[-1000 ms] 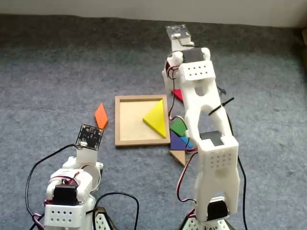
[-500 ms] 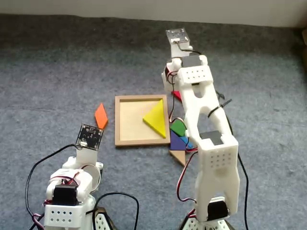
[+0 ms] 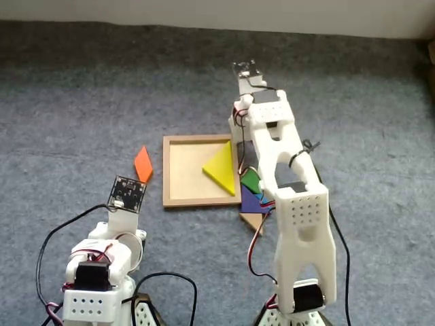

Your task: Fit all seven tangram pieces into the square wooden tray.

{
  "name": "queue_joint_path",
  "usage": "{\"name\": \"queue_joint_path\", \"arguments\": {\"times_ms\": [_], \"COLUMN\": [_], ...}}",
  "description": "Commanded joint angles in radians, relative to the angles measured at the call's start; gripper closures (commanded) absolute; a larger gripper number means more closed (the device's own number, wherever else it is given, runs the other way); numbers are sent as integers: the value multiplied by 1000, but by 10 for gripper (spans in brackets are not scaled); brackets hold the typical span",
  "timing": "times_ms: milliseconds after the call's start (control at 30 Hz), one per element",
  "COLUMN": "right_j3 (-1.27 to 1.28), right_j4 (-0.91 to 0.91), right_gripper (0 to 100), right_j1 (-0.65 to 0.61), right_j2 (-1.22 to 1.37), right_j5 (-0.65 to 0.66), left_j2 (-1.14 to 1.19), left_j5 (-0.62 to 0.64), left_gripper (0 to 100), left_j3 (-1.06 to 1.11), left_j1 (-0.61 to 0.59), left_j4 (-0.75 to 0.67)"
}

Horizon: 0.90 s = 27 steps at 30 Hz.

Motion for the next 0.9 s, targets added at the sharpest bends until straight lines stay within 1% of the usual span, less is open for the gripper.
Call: {"name": "queue_joint_path", "arguments": {"times_ms": [0,233,500,567,733,800,867], "right_j3": [-48,-42,-41,-39,-38,-38,-38], "right_j4": [-24,-108,-133,-147,-142,-136,-110], "right_gripper": [623,623,627,663,815,841,841], "right_j1": [27,27,28,28,39,44,45], "right_j2": [-13,-12,-10,-8,-8,-8,-10], "right_j5": [6,5,5,6,6,6,6], "left_j2": [-15,-15,-15,-15,-15,-15,-15], "left_j5": [9,9,9,9,9,9,9], "left_gripper": [968,968,968,968,968,968,968], "left_j3": [21,21,21,21,21,21,21], "left_j1": [-8,-8,-8,-8,-8,-8,-8], "left_j4": [3,3,3,3,3,3,3]}}
